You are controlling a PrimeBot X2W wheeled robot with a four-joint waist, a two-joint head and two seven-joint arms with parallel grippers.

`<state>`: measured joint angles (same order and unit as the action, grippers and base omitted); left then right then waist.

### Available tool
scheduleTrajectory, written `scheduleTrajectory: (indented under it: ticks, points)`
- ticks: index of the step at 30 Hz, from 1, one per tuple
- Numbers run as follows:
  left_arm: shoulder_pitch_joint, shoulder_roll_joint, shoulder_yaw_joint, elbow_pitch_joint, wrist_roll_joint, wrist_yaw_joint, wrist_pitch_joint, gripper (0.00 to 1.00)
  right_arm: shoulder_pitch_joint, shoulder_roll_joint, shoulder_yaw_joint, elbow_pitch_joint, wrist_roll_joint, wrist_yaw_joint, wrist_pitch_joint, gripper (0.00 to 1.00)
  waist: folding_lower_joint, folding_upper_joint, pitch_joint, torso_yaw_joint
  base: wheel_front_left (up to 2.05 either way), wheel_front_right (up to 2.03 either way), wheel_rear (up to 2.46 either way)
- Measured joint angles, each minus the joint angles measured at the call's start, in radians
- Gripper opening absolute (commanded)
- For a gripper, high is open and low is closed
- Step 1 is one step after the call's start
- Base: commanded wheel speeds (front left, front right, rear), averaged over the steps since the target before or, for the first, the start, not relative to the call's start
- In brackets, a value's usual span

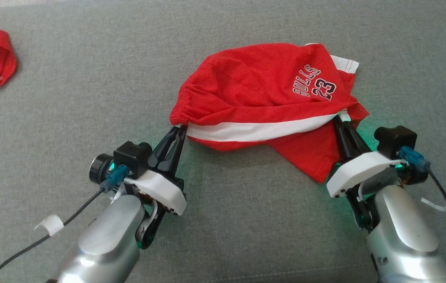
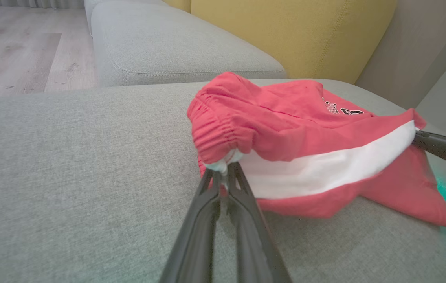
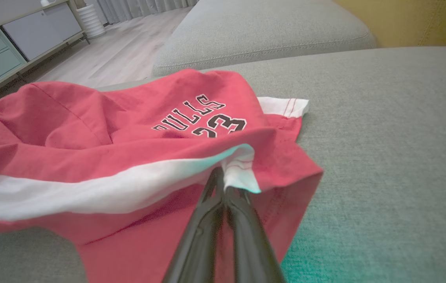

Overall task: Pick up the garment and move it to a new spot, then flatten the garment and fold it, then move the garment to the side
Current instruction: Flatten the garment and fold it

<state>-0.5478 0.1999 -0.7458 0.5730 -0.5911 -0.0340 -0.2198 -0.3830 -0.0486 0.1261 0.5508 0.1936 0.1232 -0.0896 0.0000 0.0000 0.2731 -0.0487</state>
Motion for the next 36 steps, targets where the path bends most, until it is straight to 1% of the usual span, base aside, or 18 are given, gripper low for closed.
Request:
scheduleTrajectory:
  ticks: [5, 8, 10, 11, 13, 17, 18, 21, 24, 28, 32, 36]
  points:
    - [0.002, 0.007, 0.000, -0.004, -0.001, 0.005, 0.000, 0.00, 0.002, 0.000, -0.008, -0.033, -0.010, 0.000, 0.000, 0.00, 0.0000, 0.0000, -0.008, -0.004, 0.00, 0.00, 0.00]
    - [0.003, 0.011, 0.001, -0.012, -0.001, 0.010, -0.001, 0.00, 0.009, 0.000, -0.014, -0.073, -0.010, 0.000, -0.007, 0.00, 0.0000, 0.0000, -0.020, -0.006, 0.00, 0.00, 0.00]
    - [0.005, 0.014, 0.004, -0.028, -0.008, 0.017, -0.002, 0.00, 0.021, 0.000, -0.020, -0.115, -0.010, 0.000, -0.007, 0.00, 0.0000, 0.0000, -0.032, -0.007, 0.00, 0.00, 0.00]
    - [0.008, 0.019, 0.006, -0.044, -0.008, 0.021, -0.003, 0.00, 0.049, 0.000, -0.025, -0.164, -0.010, 0.000, -0.007, 0.00, 0.0000, 0.0000, -0.048, -0.008, 0.00, 0.00, 0.00]
    - [0.021, 0.027, 0.019, -0.076, -0.014, 0.029, -0.008, 0.00, 0.085, -0.005, -0.026, -0.217, -0.010, 0.000, -0.004, 0.00, 0.0000, 0.0000, -0.068, -0.008, 0.00, 0.00, 0.00]
    - [0.062, 0.056, 0.060, -0.169, -0.038, 0.053, -0.012, 0.00, 0.153, -0.037, -0.031, -0.355, 0.000, 0.000, 0.028, 0.00, -0.0001, 0.0000, -0.121, -0.007, 0.00, 0.00, 0.00]
    - [0.062, 0.056, 0.060, -0.169, -0.038, 0.053, -0.012, 0.00, 0.153, -0.037, -0.031, -0.355, 0.000, 0.000, 0.028, 0.00, -0.0001, 0.0000, -0.121, -0.007, 0.00, 0.00, 0.00]
    - [0.080, 0.087, 0.091, -0.271, -0.061, 0.076, -0.009, 0.00, 0.186, -0.060, -0.034, -0.470, 0.009, 0.000, 0.068, 0.00, -0.0001, 0.0000, -0.170, -0.005, 0.00, 0.00, 0.00]
    - [0.086, 0.134, 0.114, -0.398, -0.062, 0.109, 0.022, 0.00, 0.216, -0.083, -0.032, -0.590, 0.012, 0.000, 0.113, 0.00, -0.0002, 0.0000, -0.227, 0.000, 0.00, 0.00, 0.00]
    - [0.087, 0.206, 0.148, -0.601, -0.062, 0.160, 0.096, 0.00, 0.253, -0.103, -0.038, -0.766, 0.018, 0.000, 0.179, 0.00, -0.0003, 0.0001, -0.297, 0.009, 0.00, 0.00, 0.00]
    - [0.087, 0.271, 0.179, -0.785, -0.061, 0.212, 0.178, 0.00, 0.277, -0.122, -0.055, -0.917, 0.016, 0.000, 0.244, 0.00, -0.0004, 0.0000, -0.343, 0.025, 0.00, 0.00, 0.00]
    - [0.083, 0.317, 0.198, -0.890, -0.060, 0.237, 0.252, 0.00, 0.280, -0.123, -0.071, -1.007, 0.014, 0.000, 0.297, 0.00, -0.0004, 0.0001, -0.353, 0.046, 0.00, 0.00, 0.00]
